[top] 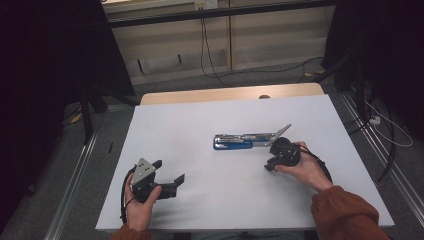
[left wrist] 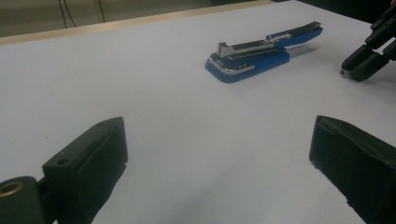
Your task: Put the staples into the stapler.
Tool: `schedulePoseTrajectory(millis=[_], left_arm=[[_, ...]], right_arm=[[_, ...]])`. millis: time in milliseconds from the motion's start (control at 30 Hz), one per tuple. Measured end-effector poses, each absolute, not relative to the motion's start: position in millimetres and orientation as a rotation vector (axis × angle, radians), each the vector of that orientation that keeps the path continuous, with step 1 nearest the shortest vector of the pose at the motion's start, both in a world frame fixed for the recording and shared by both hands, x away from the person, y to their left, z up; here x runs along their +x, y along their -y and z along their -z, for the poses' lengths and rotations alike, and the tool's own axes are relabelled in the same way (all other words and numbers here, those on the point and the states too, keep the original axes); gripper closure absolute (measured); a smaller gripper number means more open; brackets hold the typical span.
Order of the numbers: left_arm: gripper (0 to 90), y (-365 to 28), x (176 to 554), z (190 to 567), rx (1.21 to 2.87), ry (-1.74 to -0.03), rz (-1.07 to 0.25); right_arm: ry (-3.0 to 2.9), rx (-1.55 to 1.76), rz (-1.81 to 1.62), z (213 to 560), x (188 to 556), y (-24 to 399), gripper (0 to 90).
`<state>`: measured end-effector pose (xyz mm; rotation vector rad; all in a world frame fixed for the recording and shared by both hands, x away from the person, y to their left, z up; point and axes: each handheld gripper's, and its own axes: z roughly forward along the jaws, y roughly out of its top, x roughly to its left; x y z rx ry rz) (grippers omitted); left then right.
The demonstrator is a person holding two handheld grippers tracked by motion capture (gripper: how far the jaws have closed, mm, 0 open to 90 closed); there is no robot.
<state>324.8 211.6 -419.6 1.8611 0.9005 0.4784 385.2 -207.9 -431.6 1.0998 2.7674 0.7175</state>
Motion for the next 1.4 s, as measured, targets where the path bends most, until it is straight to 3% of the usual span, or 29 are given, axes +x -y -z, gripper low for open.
schedulePoseTrajectory(millis=[233,1400], left_arm=[[4.6,-211.2,324.8,419.8,1.863,-0.899,-0.477],[4.7,-212.8,324.2,418.6,1.844,-0.903,-0.487]], right_arm=[[-2.756,1.111,-0.712,431.6,385.3,208.1,79.1],[-2.710,1.064,-0.850,425.8,383.8,212.5,79.3]])
